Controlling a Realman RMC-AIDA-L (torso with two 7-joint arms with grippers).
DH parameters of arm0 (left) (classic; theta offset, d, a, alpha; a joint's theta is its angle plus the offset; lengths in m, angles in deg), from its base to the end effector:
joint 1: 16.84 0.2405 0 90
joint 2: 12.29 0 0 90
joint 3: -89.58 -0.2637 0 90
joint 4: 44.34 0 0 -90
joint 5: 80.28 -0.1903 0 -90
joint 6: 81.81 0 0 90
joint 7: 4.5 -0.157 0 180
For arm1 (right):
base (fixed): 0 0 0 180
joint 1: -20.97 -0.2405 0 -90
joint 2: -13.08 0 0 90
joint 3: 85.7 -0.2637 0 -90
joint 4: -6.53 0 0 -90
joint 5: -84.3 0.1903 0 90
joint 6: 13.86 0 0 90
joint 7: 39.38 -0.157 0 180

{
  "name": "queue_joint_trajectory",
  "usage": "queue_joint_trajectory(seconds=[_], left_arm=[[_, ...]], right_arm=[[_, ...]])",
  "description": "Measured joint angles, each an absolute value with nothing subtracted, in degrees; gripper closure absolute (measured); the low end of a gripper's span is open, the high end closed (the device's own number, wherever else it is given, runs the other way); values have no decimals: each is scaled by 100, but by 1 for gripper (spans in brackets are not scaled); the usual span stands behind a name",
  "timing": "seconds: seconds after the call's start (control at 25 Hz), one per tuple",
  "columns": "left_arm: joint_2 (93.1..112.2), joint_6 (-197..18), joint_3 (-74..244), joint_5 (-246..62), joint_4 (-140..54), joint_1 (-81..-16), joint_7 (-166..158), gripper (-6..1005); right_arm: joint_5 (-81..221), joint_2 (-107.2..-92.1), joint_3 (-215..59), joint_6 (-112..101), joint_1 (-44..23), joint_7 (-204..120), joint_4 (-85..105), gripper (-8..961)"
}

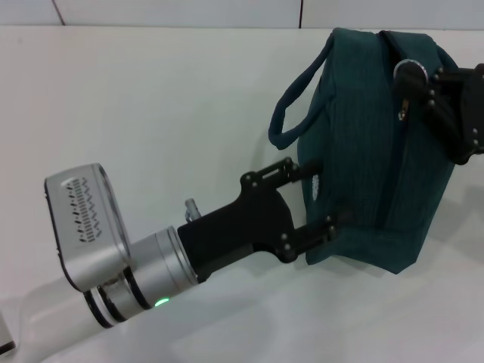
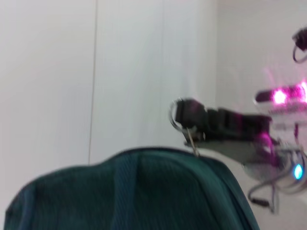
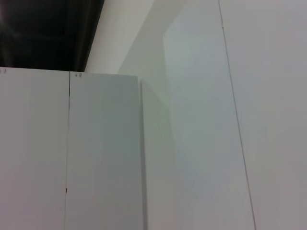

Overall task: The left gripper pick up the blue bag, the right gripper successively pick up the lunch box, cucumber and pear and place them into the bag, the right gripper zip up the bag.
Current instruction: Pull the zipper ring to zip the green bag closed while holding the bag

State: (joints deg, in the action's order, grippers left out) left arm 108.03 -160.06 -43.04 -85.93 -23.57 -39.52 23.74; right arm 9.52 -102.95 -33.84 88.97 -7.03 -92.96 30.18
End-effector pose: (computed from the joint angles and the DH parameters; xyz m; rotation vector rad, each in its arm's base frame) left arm -0.1982 0.2487 -0.1094 -2.4675 -0.2624 -1.2108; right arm 0.2087 0.3026 0.0200 -2.3993 0.1136 1.3865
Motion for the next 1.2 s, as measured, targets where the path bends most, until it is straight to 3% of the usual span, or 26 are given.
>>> queue_joint_trajectory(seconds=[0.48, 0.72, 1.04, 1.2], left_arm=[[10848, -16122, -4339, -7948, -2308, -4138, 2657, 110], [10847, -16047, -4343, -7798, -2328, -4230, 2627, 216], [10847, -16015, -4379, -7800, -2364, -4196, 2110, 436], [10815, -16073, -4482, -7873, -2364, -4198, 1881, 596]], right_arm=[[1103, -10309, -3378, 8987, -772, -8684, 2501, 933], [1216, -10309, -3375, 9075, -779, -8492, 2355, 933], [1258, -10309, -3389, 9129, -774, -8354, 2219, 932], [1308, -10309, -3400, 9156, -747, -8352, 2209, 932]])
